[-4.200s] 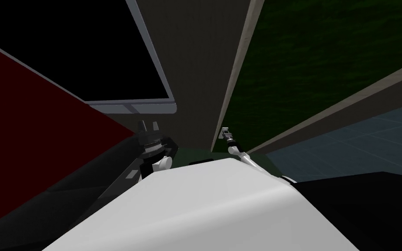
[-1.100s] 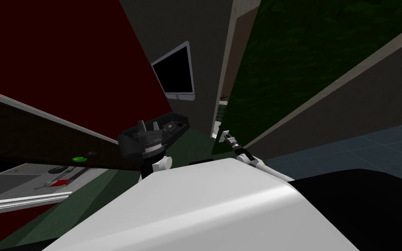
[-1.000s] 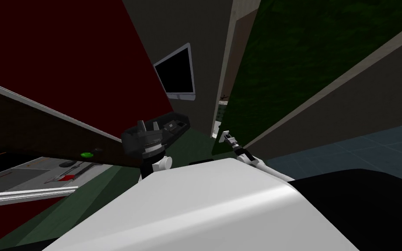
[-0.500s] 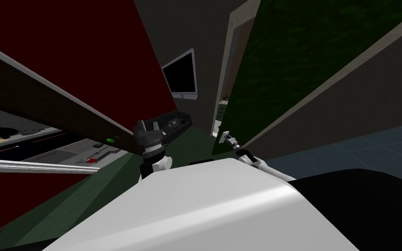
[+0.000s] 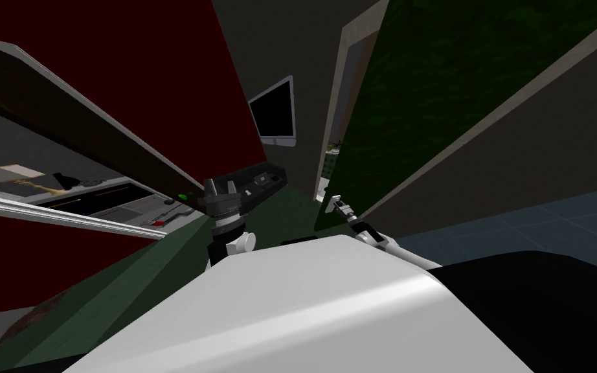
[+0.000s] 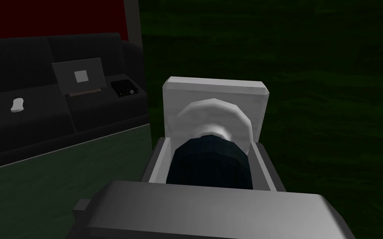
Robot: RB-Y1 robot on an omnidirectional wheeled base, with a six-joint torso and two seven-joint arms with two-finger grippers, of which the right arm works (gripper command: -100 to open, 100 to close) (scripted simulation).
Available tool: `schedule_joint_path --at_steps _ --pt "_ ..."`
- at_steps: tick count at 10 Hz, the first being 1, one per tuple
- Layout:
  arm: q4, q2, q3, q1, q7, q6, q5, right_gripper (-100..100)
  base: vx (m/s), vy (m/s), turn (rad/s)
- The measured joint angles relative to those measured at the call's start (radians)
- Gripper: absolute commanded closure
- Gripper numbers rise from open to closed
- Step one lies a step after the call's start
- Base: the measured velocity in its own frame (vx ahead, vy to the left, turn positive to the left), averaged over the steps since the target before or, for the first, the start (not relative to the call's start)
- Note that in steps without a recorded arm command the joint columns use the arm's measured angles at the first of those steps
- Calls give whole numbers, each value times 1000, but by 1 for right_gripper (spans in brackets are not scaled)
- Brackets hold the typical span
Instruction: Pull the door open
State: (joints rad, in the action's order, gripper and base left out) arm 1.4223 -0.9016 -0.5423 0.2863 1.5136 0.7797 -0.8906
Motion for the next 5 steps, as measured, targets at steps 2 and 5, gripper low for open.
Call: schedule_joint_path --at_steps 2,5 --pt "-8 -12 -11 -1 19 15 10 100 -217 -87 154" --pt "-13 -27 -25 2 40 33 23 100 -192 -87 115"
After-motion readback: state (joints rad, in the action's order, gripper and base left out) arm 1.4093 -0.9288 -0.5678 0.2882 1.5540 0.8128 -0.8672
